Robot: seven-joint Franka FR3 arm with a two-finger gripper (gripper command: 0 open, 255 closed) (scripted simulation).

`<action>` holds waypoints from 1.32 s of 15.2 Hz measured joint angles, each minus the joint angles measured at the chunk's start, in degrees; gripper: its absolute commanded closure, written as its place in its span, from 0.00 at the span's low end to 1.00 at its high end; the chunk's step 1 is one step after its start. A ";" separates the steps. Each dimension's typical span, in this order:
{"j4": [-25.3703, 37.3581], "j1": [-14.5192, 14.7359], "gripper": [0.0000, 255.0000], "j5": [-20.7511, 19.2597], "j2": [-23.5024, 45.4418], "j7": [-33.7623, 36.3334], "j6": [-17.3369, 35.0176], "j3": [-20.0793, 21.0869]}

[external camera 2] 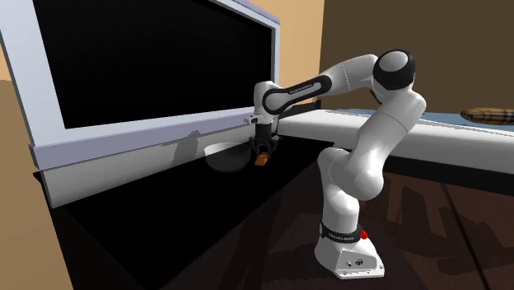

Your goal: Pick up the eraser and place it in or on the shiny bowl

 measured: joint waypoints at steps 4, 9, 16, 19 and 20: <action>1.84 -0.20 1.00 0.98 -0.74 -0.16 -2.91 1.75; 5.19 -0.09 1.00 2.42 -1.22 -0.65 -6.88 3.80; 9.60 0.02 1.00 4.16 -1.65 -1.13 -12.02 6.48; 11.80 0.29 1.00 4.89 -1.40 -1.45 -14.03 7.28; 12.58 0.35 1.00 5.09 -1.32 -1.63 -14.73 7.50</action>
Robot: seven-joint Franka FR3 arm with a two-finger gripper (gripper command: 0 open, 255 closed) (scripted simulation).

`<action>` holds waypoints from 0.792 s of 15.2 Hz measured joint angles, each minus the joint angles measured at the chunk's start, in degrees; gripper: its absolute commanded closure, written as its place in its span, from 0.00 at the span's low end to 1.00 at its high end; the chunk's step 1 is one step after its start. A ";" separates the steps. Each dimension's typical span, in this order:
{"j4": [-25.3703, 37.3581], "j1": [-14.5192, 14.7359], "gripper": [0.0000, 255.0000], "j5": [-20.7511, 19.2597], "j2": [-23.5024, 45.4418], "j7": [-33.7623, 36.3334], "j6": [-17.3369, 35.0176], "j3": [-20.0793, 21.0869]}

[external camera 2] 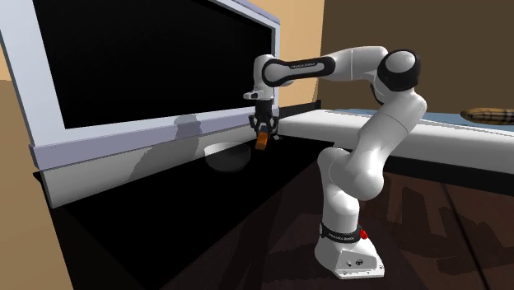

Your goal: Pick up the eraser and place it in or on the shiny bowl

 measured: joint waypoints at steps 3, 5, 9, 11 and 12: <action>1.75 0.01 1.00 0.66 -0.11 -0.02 -2.07 1.17; 3.45 0.19 1.00 1.10 0.17 -0.34 -3.51 1.61; 5.45 1.58 1.00 2.58 1.92 0.70 -4.18 2.44; 5.90 3.17 1.00 3.97 3.94 2.42 -3.13 2.92; 6.75 4.11 1.00 4.77 5.25 3.01 -2.87 2.99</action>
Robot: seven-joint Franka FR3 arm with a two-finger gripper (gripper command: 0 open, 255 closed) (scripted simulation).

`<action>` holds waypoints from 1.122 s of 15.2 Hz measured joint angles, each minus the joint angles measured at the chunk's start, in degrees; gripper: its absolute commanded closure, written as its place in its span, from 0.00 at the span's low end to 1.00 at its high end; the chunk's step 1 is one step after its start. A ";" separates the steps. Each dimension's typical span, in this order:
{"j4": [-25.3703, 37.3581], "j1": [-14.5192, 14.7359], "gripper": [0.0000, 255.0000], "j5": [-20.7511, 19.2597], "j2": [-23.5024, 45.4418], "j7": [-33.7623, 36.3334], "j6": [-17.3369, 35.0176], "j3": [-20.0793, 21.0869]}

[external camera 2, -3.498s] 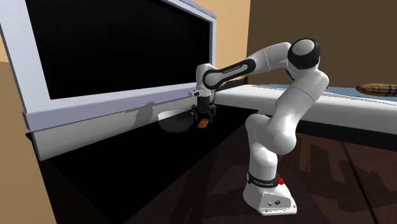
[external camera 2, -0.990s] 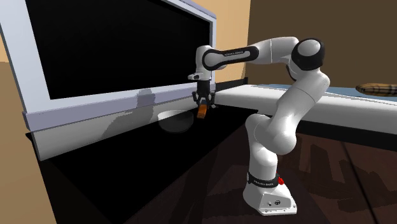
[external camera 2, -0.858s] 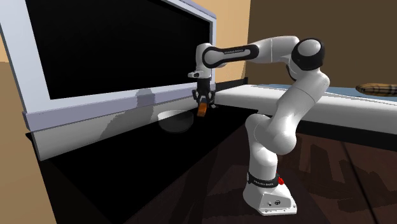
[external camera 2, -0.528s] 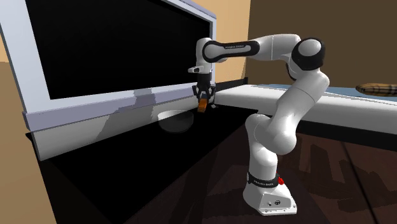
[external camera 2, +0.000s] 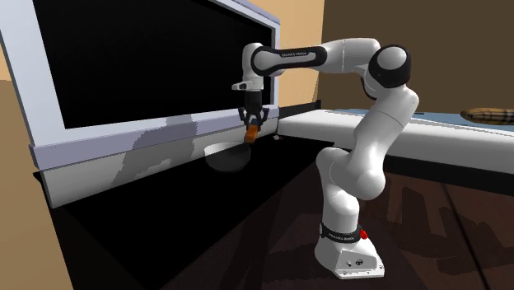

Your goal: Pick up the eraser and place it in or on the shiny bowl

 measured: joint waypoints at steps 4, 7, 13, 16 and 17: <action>1.16 3.20 1.00 3.01 4.34 3.39 2.13 0.99; 4.58 6.28 1.00 6.07 9.35 5.06 2.97 1.02; 3.91 8.24 1.00 8.12 12.90 6.79 6.49 0.79; 1.80 8.28 1.00 8.06 13.26 6.97 8.93 0.27; 1.10 8.27 1.00 8.00 13.35 7.00 9.71 0.09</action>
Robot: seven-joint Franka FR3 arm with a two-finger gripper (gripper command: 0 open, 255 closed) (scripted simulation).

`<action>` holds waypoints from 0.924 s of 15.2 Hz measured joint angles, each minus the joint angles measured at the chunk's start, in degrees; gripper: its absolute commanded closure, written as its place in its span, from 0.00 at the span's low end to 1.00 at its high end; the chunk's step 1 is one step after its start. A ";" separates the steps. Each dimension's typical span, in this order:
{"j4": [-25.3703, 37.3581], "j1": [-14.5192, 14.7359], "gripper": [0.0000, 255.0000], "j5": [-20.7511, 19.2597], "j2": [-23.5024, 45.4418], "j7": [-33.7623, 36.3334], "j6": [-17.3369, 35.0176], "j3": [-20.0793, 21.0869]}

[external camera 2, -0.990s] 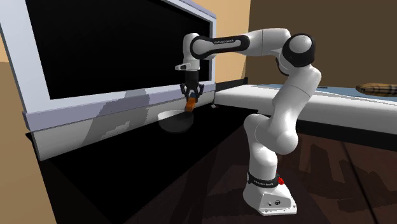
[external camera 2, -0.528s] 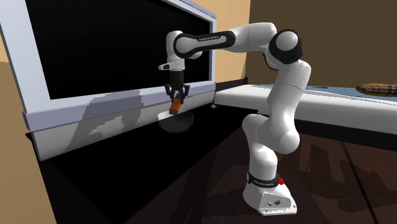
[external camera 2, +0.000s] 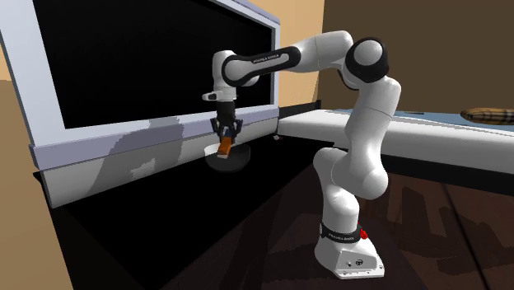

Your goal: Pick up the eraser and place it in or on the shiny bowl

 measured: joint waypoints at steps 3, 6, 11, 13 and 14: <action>-2.35 -0.17 1.00 -0.33 -0.06 0.20 2.30 -0.40; -3.92 -0.21 1.00 -0.45 0.29 0.08 4.23 -1.00; -4.29 -0.24 1.00 -0.51 0.28 0.09 4.63 -1.09; -4.30 -0.24 0.00 -0.51 0.28 0.08 4.64 -1.10; -4.30 -0.24 0.00 -0.52 0.28 0.08 4.65 -1.10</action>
